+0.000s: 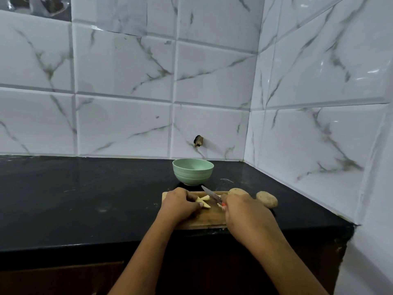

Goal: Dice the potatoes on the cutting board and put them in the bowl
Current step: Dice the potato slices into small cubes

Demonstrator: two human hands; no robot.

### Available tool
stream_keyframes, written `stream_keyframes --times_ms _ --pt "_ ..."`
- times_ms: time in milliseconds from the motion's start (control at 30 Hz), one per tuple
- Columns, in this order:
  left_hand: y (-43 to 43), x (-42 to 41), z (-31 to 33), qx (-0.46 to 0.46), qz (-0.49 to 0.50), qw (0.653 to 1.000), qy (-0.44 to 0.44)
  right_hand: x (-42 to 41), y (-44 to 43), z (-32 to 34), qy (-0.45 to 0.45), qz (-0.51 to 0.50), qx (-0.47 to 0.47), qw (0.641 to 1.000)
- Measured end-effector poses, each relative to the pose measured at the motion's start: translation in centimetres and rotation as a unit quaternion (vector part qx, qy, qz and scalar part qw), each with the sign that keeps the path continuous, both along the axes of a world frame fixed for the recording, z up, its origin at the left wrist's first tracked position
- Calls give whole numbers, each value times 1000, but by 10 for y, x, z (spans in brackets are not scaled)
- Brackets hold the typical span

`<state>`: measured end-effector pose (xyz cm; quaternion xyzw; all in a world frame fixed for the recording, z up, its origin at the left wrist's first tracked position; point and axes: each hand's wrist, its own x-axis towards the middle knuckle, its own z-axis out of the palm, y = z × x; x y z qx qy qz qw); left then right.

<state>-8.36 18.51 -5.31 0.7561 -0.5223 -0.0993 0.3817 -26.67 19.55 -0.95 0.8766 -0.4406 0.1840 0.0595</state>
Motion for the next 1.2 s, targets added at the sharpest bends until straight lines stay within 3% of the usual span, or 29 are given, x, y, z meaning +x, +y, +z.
stream_keyframes --times_ms 200,867,1200 --pt "-2 -1 -1 -13 -5 1000 -15 22 -8 -13 37 -3 40 999" --pt "-10 -1 -7 -15 33 999 -29 45 -20 -14 106 32 48 993" --pt "-10 2 -11 -3 38 999 -29 6 1 -33 73 40 11 996"
